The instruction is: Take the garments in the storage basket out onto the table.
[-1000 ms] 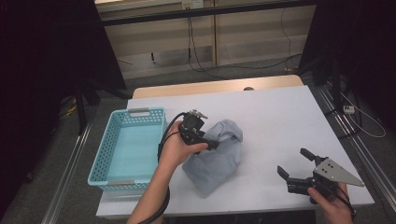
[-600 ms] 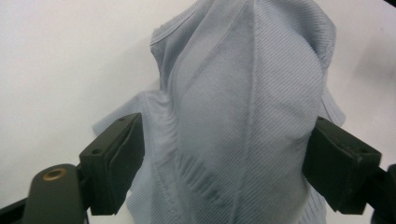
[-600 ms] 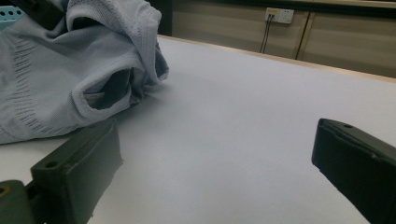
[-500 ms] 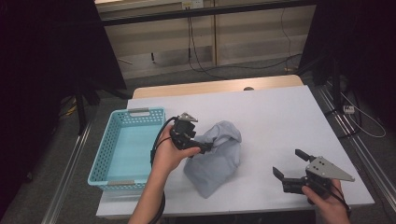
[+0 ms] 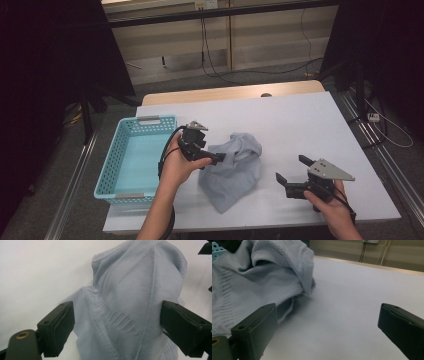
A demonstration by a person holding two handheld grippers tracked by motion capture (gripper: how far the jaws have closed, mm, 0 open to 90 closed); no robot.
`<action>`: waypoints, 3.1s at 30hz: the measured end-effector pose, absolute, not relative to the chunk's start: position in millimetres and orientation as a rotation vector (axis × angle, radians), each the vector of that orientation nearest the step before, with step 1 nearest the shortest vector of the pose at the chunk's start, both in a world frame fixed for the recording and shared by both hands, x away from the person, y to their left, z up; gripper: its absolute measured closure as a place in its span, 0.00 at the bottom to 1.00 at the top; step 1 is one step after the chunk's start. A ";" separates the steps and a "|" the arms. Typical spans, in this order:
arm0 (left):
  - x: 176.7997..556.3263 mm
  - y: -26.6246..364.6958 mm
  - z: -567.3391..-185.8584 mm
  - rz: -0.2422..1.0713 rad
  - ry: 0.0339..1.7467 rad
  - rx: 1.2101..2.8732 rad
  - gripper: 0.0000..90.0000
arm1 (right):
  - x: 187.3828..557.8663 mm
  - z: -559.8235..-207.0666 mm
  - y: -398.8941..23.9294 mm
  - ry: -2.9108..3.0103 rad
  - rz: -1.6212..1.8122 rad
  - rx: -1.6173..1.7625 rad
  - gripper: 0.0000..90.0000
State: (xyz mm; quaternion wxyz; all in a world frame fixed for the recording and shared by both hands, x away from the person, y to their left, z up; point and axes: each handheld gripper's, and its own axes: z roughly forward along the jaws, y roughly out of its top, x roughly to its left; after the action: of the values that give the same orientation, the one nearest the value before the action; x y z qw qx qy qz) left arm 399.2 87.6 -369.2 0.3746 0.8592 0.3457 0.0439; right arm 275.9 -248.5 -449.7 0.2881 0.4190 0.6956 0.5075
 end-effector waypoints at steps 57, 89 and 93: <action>418.2 70.3 -410.6 0.183 0.904 2.165 0.19 | 309.5 -440.9 -259.8 1.925 1.460 1.310 0.93; 428.5 45.0 -440.8 0.098 0.846 2.214 0.27 | 306.9 -443.2 -266.9 1.892 1.454 1.318 0.91; 427.1 43.4 -442.6 0.061 0.833 2.232 0.38 | 307.0 -445.5 -270.3 1.883 1.470 1.341 0.91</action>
State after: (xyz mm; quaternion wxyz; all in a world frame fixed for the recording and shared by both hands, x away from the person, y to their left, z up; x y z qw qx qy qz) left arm 427.1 43.4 -442.6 0.3705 0.8700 0.3246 0.0236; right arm 307.0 -270.3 -445.5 0.1994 0.4797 0.6735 0.5258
